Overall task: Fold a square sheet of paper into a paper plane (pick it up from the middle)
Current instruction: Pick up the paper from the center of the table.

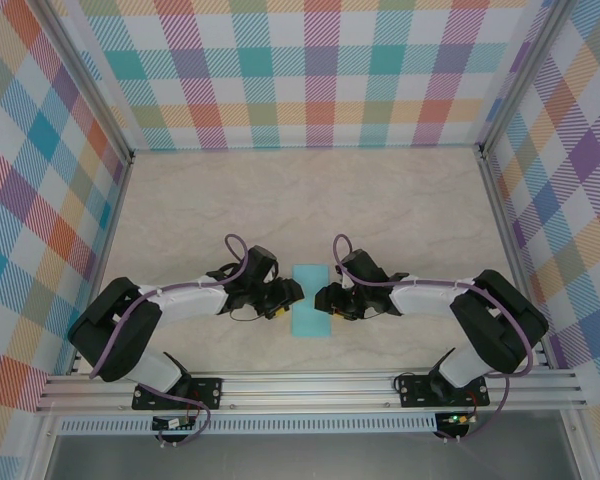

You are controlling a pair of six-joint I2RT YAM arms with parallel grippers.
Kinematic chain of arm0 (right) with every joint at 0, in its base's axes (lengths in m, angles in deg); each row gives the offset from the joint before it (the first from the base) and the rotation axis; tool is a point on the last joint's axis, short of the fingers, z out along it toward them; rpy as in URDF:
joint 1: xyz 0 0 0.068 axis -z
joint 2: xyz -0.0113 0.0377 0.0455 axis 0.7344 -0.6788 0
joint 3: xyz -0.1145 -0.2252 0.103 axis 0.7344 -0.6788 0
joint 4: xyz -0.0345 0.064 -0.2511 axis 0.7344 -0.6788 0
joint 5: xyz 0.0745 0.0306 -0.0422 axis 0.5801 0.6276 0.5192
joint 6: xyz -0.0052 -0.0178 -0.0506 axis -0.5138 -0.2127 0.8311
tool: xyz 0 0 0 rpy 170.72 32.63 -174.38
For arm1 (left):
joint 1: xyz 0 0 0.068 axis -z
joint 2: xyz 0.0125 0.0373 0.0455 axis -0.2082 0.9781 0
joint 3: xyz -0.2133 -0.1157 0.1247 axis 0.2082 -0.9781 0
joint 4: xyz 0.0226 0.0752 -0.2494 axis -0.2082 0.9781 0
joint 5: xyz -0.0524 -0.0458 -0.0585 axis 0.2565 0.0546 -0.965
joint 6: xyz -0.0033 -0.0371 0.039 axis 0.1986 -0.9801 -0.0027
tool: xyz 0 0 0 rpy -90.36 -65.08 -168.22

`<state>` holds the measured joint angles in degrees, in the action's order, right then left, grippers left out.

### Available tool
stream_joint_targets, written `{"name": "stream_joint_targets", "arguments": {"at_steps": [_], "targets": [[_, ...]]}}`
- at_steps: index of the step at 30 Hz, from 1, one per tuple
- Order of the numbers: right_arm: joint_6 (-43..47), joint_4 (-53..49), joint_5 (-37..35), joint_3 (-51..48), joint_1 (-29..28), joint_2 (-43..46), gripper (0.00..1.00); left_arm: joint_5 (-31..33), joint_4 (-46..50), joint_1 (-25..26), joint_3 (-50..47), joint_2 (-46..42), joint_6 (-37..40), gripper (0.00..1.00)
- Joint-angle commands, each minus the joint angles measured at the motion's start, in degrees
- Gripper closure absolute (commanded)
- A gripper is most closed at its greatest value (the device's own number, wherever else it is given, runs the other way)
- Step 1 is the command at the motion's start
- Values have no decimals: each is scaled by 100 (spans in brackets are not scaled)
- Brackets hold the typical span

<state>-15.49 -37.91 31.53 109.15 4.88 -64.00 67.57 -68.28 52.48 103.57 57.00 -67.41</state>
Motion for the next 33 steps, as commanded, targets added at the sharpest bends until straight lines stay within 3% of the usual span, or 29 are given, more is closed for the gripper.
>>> {"name": "stream_joint_targets", "arguments": {"at_steps": [1, 10, 33], "targets": [[-63, -304, -158, -178, 35, -60, 51, -14, 175, 142, 95, -95, -148, 48], [-45, -369, -172, -128, 36, -38, 51, 128, 277, 225, -83, -340, -284, 45], [-37, -373, -154, -115, 44, -57, 51, -29, 29, 327, -135, 107, -234, 47]]}}
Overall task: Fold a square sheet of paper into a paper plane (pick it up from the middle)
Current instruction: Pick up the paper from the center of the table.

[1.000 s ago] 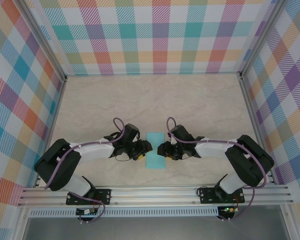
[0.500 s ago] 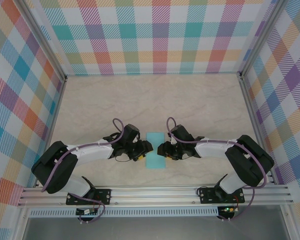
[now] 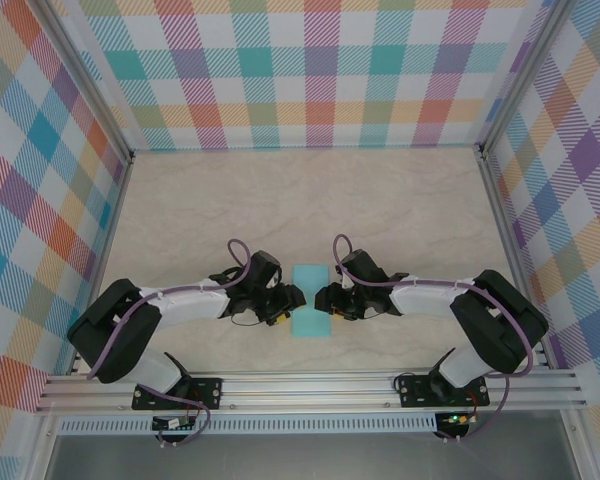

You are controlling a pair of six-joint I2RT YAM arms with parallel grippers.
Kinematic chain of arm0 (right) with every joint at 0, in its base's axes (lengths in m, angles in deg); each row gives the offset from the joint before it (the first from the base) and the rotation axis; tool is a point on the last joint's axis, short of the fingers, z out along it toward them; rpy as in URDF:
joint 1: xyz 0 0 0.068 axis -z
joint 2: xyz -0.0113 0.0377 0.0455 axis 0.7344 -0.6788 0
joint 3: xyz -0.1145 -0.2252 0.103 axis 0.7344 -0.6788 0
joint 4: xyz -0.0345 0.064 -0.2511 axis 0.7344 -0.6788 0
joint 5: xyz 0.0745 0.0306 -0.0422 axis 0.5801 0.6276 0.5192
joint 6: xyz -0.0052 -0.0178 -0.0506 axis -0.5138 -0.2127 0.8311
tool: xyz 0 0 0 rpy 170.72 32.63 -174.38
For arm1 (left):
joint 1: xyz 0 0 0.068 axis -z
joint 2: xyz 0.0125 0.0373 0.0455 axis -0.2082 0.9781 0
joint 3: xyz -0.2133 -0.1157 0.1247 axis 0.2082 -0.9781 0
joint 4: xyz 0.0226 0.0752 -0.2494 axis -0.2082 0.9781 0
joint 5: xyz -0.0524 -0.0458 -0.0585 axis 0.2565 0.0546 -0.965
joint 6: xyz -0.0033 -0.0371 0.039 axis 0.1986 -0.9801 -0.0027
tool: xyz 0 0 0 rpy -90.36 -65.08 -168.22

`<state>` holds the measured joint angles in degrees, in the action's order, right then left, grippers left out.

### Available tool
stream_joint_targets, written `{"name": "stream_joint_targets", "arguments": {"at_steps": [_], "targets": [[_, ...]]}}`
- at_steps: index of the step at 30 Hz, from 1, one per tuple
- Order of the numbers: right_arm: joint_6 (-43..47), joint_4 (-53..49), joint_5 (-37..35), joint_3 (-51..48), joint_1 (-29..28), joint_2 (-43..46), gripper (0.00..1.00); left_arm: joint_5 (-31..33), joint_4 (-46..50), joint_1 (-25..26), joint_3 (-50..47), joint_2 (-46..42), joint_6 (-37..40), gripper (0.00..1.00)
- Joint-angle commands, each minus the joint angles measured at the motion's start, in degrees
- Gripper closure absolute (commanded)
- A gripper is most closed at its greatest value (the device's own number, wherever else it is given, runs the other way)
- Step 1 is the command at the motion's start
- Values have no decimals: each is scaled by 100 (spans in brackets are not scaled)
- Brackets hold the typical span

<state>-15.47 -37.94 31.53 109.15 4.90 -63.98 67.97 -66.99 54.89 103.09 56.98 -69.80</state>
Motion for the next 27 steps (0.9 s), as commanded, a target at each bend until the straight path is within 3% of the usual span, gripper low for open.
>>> {"name": "stream_joint_targets", "arguments": {"at_steps": [1, 9, 27], "targets": [[-32, -370, -154, -119, 42, -56, 51, -94, -155, 89, -95, 123, -9, 47], [-34, -371, -163, -128, 52, -59, 51, -128, -257, 99, -123, 40, -9, 52], [-28, -402, -163, -163, 67, -16, 50, -165, -404, 97, -92, 132, -3, 52]]}}
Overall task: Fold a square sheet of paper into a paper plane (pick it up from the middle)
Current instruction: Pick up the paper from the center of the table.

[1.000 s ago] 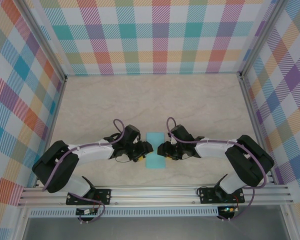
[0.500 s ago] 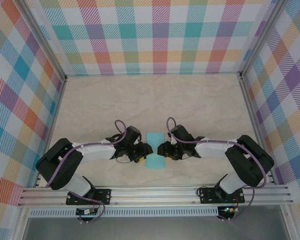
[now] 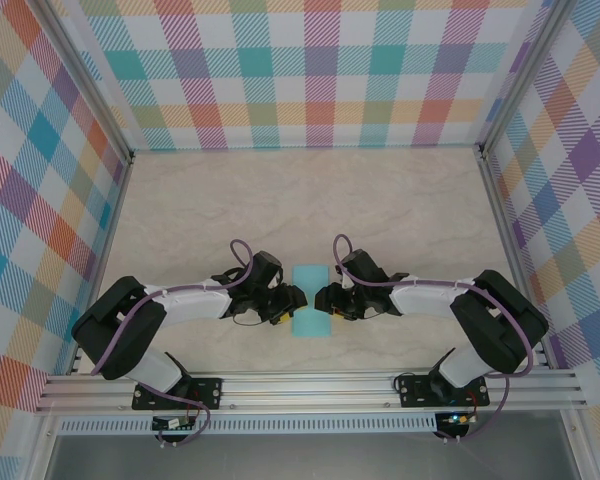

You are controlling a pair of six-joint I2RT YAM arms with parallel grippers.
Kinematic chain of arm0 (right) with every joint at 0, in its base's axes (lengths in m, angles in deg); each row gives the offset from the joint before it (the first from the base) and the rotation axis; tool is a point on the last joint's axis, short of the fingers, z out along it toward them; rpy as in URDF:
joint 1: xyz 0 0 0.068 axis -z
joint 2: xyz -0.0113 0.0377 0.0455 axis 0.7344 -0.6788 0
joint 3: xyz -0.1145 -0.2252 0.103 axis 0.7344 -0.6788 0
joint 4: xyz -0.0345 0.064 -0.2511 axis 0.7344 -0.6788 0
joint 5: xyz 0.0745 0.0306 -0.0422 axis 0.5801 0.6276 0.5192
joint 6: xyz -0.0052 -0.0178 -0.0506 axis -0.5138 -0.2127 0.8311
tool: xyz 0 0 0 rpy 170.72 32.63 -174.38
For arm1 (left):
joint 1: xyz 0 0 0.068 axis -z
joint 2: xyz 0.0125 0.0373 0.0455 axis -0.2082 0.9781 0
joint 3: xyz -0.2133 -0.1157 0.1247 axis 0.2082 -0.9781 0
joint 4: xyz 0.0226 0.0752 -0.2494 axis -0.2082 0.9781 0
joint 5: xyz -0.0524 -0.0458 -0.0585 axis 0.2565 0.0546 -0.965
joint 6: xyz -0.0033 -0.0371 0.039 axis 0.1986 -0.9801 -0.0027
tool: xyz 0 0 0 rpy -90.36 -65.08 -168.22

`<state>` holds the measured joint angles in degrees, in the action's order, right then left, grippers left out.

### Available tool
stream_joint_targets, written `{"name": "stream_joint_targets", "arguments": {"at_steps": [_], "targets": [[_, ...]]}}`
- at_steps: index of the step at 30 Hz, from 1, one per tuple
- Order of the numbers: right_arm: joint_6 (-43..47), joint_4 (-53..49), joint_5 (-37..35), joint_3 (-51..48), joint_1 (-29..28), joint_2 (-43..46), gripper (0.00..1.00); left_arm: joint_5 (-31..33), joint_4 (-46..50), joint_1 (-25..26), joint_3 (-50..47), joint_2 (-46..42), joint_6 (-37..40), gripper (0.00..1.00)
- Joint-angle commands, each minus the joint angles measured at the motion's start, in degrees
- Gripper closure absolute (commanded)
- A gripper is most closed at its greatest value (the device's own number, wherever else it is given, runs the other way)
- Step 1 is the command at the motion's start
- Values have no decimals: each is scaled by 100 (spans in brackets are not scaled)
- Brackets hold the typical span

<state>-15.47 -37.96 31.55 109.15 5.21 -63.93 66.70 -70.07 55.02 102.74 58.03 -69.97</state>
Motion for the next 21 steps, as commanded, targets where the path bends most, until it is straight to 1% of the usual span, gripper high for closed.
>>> {"name": "stream_joint_targets", "arguments": {"at_steps": [1, 6, 15, 21], "targets": [[-32, -405, -161, -159, 38, -21, 50, -16, -117, 81, -61, 32, 3, 52], [-26, -395, -165, -163, 38, -12, 50, 109, -270, 81, -105, 18, -124, 51], [-30, -396, -146, -163, 38, 22, 50, 151, -599, 82, -140, 161, -309, 52], [13, -330, -139, -218, 38, 277, 50, 310, -743, 54, -154, 154, -407, 57]]}}
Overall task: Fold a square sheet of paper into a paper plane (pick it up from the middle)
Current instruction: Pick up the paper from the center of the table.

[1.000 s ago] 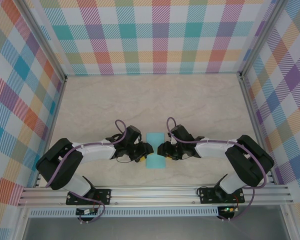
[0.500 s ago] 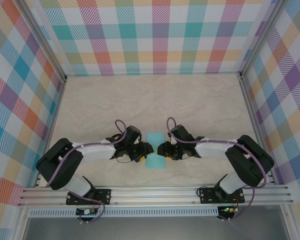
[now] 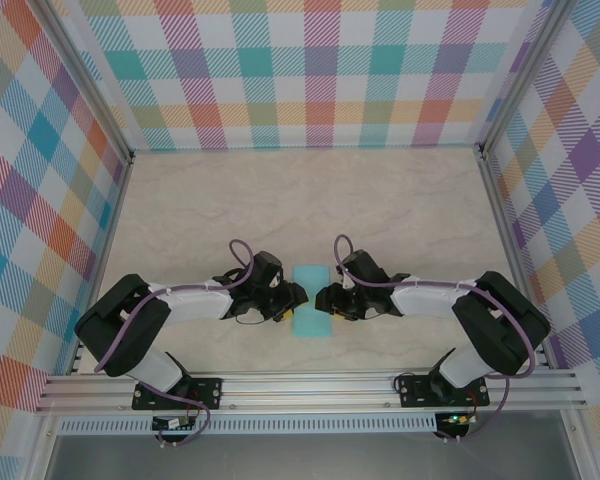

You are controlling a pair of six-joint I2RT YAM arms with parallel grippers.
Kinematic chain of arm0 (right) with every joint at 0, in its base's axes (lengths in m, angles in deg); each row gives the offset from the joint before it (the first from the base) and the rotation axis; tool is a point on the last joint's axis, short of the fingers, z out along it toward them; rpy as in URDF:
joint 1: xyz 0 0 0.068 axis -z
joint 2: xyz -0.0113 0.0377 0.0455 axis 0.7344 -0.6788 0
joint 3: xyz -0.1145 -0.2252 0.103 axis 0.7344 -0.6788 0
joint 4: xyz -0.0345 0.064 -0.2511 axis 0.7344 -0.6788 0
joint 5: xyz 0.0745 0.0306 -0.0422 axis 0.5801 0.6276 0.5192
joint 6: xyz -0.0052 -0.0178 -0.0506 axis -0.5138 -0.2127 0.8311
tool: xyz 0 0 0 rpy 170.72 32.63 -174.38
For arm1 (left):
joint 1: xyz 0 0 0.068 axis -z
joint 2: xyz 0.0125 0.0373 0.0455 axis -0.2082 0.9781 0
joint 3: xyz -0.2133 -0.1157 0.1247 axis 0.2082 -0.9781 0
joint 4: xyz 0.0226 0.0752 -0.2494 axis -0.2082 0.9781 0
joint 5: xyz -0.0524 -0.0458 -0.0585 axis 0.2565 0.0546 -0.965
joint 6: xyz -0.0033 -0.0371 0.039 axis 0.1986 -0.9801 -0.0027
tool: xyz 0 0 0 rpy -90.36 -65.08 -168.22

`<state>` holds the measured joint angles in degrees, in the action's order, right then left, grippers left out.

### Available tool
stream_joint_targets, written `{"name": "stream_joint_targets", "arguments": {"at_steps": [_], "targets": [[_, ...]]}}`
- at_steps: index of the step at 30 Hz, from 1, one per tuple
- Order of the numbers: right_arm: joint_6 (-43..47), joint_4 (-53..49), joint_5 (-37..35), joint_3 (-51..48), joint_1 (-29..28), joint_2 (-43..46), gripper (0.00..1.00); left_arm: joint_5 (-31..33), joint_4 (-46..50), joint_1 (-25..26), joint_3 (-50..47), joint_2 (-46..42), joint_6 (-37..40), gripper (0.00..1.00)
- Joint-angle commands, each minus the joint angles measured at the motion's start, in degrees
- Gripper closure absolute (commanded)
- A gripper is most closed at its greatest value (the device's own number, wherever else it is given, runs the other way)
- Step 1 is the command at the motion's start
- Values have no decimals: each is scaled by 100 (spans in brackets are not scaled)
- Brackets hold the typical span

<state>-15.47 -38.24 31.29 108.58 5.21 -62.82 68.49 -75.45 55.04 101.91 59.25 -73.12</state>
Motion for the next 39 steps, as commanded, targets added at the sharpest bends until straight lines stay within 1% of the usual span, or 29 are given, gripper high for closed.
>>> {"name": "stream_joint_targets", "arguments": {"at_steps": [1, 6, 9, 11, 14, 17, 20, 22, 25, 26, 29, 33, 36, 39], "targets": [[37, -277, -117, -191, 38, 256, 49, 133, -234, 36, -58, 49, -97, 60], [231, -506, -297, -271, 38, 922, 45, 97, -360, -17, 42, 160, -164, 71], [516, -687, -376, -338, -9, 1447, 39, 89, -360, -31, 120, 155, -197, 75], [720, -697, -425, -378, -164, 1792, 34, 55, -345, -31, 181, 129, -199, 78], [1138, -918, -920, -313, -672, 2206, 30, 43, -279, -38, 273, 65, -186, 79], [1468, -1184, -1736, -175, -1366, 2349, 28, 30, -196, -31, 371, 39, -179, 80], [1794, -1395, -2518, 89, -1986, 2072, 28, -3, -154, -31, 436, 37, -182, 81], [1989, -1457, -3122, 338, -2412, 1728, 29, -24, -108, -32, 485, 33, -167, 81], [2219, -1571, -3922, 730, -2862, 1221, 29, -61, -72, -38, 523, 48, -145, 81], [2318, -1552, -4038, 828, -2972, 1095, 28, -61, -75, -36, 523, 38, -155, 81], [2513, -1523, -4336, 1090, -3213, 654, 28, -43, -44, -31, 523, 19, -156, 81], [2418, -1744, -4728, 1349, -3423, 182, 28, -64, -26, -33, 524, 22, -142, 81], [2251, -1942, -5087, 1439, -3512, -39, 30, -60, -18, -37, 523, 6, -155, 81], [2108, -2062, -5395, 1455, -3567, -93, 36, -63, -9, -36, 522, -6, -154, 81]]}}
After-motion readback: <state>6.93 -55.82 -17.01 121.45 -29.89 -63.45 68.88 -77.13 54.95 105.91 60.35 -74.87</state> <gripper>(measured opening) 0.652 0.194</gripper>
